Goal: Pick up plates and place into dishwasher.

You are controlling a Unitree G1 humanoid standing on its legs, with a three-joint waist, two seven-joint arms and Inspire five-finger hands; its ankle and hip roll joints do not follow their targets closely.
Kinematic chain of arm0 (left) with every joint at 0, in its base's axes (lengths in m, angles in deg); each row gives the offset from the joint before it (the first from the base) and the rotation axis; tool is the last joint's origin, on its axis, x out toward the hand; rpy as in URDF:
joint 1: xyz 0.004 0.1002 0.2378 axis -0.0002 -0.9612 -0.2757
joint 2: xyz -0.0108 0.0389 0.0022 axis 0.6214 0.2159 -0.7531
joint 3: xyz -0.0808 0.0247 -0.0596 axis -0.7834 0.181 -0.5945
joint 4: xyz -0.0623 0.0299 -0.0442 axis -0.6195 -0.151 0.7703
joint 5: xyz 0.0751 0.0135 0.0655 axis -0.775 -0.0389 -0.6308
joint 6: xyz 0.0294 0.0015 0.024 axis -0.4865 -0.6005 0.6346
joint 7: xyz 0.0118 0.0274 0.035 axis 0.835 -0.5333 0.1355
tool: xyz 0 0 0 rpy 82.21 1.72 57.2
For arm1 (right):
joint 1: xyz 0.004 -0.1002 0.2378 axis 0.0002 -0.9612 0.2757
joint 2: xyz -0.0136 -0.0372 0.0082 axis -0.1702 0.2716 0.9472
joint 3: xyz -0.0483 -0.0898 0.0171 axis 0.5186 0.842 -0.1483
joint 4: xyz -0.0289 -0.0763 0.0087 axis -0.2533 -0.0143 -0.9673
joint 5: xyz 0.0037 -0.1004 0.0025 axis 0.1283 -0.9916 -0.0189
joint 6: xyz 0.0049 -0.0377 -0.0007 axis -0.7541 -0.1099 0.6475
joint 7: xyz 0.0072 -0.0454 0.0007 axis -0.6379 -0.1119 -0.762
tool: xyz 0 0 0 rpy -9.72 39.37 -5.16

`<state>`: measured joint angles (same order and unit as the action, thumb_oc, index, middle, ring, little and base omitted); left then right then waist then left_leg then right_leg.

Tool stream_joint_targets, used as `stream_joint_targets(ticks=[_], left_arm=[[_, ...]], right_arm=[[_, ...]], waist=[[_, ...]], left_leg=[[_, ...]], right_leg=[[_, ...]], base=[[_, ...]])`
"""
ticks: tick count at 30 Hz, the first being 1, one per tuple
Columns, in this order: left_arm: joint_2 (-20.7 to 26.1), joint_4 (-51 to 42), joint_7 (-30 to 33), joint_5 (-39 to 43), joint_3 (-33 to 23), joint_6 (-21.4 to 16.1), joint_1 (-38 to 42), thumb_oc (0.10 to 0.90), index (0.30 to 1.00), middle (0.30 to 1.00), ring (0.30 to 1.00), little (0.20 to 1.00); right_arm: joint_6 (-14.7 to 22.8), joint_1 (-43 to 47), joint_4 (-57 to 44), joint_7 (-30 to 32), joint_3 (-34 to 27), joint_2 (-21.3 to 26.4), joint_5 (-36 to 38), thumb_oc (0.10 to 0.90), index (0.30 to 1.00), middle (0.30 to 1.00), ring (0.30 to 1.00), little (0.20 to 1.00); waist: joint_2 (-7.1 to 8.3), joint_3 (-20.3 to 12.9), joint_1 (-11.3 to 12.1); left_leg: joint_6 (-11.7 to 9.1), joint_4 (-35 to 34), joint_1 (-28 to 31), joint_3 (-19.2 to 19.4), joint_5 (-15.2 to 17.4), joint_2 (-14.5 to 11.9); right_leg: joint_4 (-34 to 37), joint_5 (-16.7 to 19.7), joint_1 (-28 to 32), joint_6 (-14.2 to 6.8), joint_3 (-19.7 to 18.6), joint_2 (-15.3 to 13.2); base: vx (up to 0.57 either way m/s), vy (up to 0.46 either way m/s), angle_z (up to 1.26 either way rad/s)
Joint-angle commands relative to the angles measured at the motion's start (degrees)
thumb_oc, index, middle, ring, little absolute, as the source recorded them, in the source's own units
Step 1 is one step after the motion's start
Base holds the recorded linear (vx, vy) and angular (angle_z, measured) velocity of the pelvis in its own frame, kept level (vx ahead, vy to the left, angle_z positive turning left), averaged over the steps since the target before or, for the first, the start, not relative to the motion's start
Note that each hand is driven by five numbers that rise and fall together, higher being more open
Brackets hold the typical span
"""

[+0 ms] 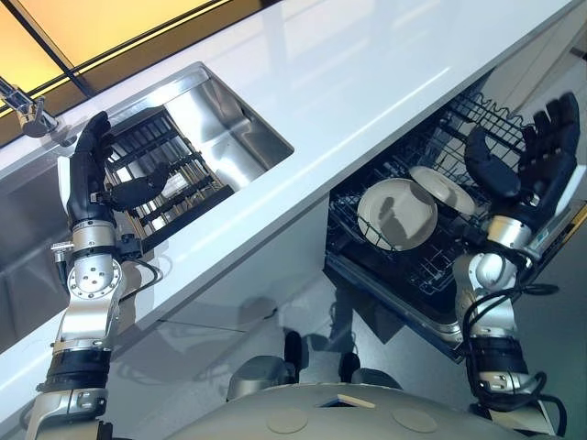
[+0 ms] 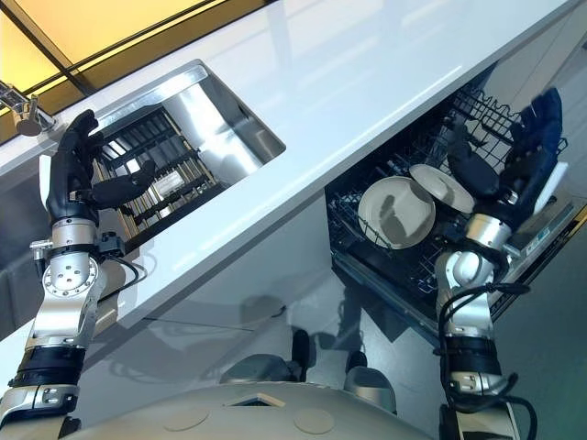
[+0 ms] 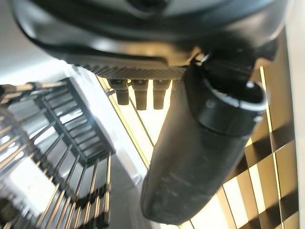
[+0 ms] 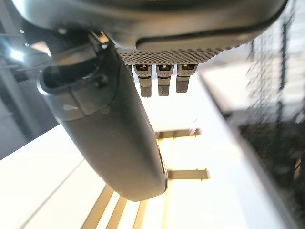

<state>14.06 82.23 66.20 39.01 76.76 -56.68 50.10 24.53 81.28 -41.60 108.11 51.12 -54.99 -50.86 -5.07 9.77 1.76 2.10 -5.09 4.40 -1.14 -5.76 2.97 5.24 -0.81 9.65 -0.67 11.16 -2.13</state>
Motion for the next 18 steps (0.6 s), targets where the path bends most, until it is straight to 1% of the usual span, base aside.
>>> stream_joint_targets(ticks=[1,5,11,15,16,18], left_arm=[[2.7,1.1,0.8,-1.1,-6.5,-4.7,2.2,0.800,0.900,0.900,0.900,0.900],[3.2,0.9,1.0,-0.3,-7.3,-3.6,2.1,0.800,0.900,0.900,0.900,0.900],[3.8,2.8,1.7,0.9,-6.8,-3.4,2.8,0.800,0.900,0.900,0.900,0.900],[3.8,3.7,2.2,1.0,-5.9,-3.0,3.3,0.800,0.900,0.900,0.900,0.900],[3.9,4.0,2.3,1.2,-5.5,-2.9,3.5,0.800,0.900,0.900,0.900,0.900],[4.0,4.1,2.2,1.4,-5.4,-2.9,3.5,0.800,0.900,0.900,0.900,0.900]], right_arm=[[-0.1,0.2,1.5,-0.5,-3.8,2.0,2.9,0.800,0.900,0.900,0.900,0.900],[-4.3,-0.9,7.1,-2.9,-4.3,2.9,4.0,0.800,0.900,0.900,0.900,0.900],[-6.4,-0.3,14.2,-7.2,-2.3,4.3,6.1,0.800,0.900,0.900,0.900,0.900],[-7.7,1.4,18.5,-9.9,-1.2,5.8,8.9,0.800,0.900,0.900,0.900,0.900],[-8.7,1.9,19.9,-11.1,-0.9,6.2,10.1,0.800,0.900,0.900,0.900,0.900],[-8.8,2.4,20.9,-11.7,-0.8,6.7,10.5,0.800,0.900,0.900,0.900,0.900]], waist=[[0.24,-5.0,-1.2],[0.17,-4.4,-1.6],[-0.19,-3.6,-1.3],[-0.49,-3.1,-0.8],[-0.64,-2.9,-0.6],[-0.83,-2.8,-0.4]], left_leg=[[-1.7,0.1,2.9,1.9,8.4,-0.3],[-1.9,0.1,2.9,2.3,8.3,-0.4],[-2.3,0.1,2.7,2.1,8.1,-0.3],[-2.6,0.1,2.6,1.7,8.0,-0.1],[-2.7,0.1,2.6,1.6,8.0,-0.1],[-2.7,0.1,2.5,1.4,7.9,0.0]], right_leg=[[-6.7,-7.3,-2.8,-2.0,0.0,1.4],[-6.7,-7.3,-3.0,-2.0,-0.1,1.4],[-7.0,-7.3,-3.3,-1.9,0.4,1.1],[-7.2,-7.4,-3.3,-1.9,0.8,1.0],[-7.3,-7.5,-3.3,-1.8,1.0,0.9],[-7.4,-7.5,-3.3,-1.8,1.1,0.8]], base=[[0.01,-0.025,-0.09],[0.01,-0.030,-0.13],[0.00,-0.016,-0.01],[0.00,0.000,0.00],[0.02,0.001,0.04],[0.01,0.007,0.05]])
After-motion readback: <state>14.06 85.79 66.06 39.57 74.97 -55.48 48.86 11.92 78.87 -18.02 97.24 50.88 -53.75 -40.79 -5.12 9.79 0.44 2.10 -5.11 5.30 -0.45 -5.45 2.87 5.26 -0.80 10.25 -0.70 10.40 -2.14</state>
